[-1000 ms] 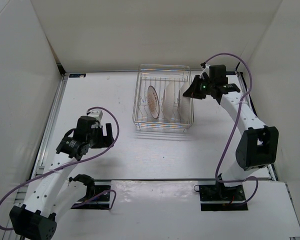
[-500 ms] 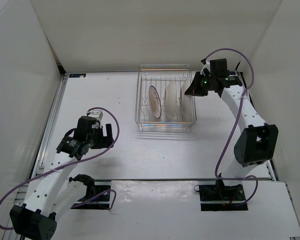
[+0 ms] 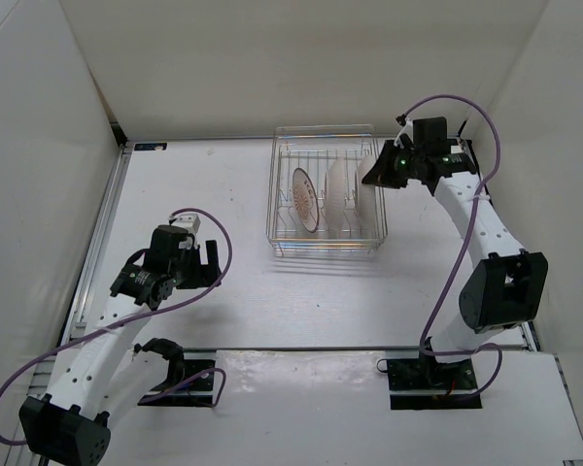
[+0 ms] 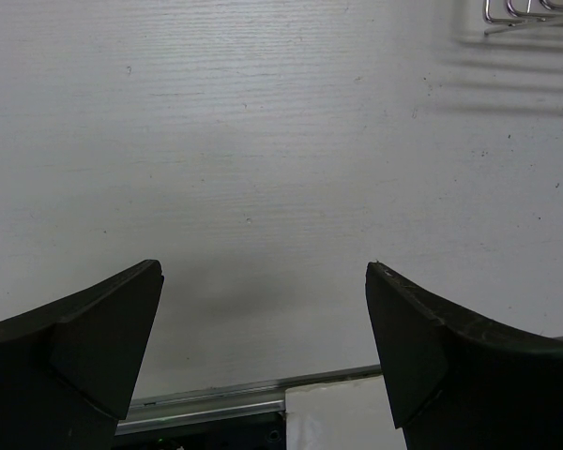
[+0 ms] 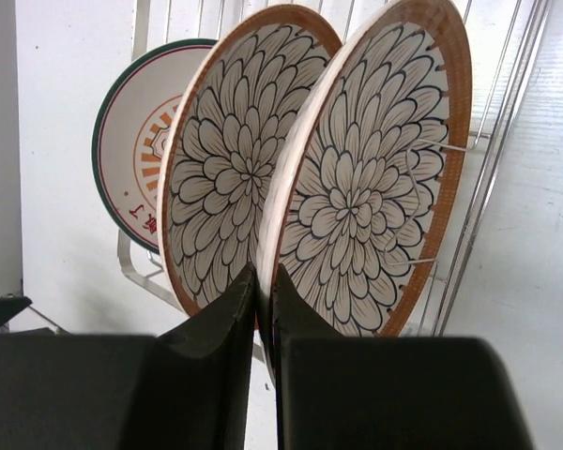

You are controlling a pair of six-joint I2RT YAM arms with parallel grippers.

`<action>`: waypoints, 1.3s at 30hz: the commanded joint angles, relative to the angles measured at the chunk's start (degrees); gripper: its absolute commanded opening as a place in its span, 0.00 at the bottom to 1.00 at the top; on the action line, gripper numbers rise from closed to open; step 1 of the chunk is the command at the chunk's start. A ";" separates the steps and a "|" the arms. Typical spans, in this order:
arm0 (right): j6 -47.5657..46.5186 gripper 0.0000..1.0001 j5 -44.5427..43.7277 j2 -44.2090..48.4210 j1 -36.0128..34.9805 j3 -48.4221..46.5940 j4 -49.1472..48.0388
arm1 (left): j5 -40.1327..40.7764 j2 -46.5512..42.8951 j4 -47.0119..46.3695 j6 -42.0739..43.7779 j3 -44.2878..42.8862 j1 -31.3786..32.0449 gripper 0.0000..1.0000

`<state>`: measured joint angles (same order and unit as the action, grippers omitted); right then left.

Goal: Unload the plates from the dish rack

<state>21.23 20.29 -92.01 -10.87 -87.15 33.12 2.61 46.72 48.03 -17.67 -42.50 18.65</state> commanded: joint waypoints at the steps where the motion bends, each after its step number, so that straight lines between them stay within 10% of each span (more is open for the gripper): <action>1: 0.83 0.00 1.85 6.31 0.68 1.97 -14.84 | 0.90 -0.05 0.22 -0.35 -1.71 0.15 1.00; 18: 13.82 0.00 10.11 10.80 6.92 25.71 -45.24 | 1.34 0.48 0.31 -0.35 -1.71 0.15 1.00; 39: 19.46 0.00 15.57 13.96 10.17 19.83 -50.79 | 1.43 1.00 0.31 -0.35 -1.80 0.15 1.00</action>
<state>39.90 33.39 -83.37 -1.26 -61.25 -7.42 3.62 47.75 48.05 -17.69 -42.50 18.65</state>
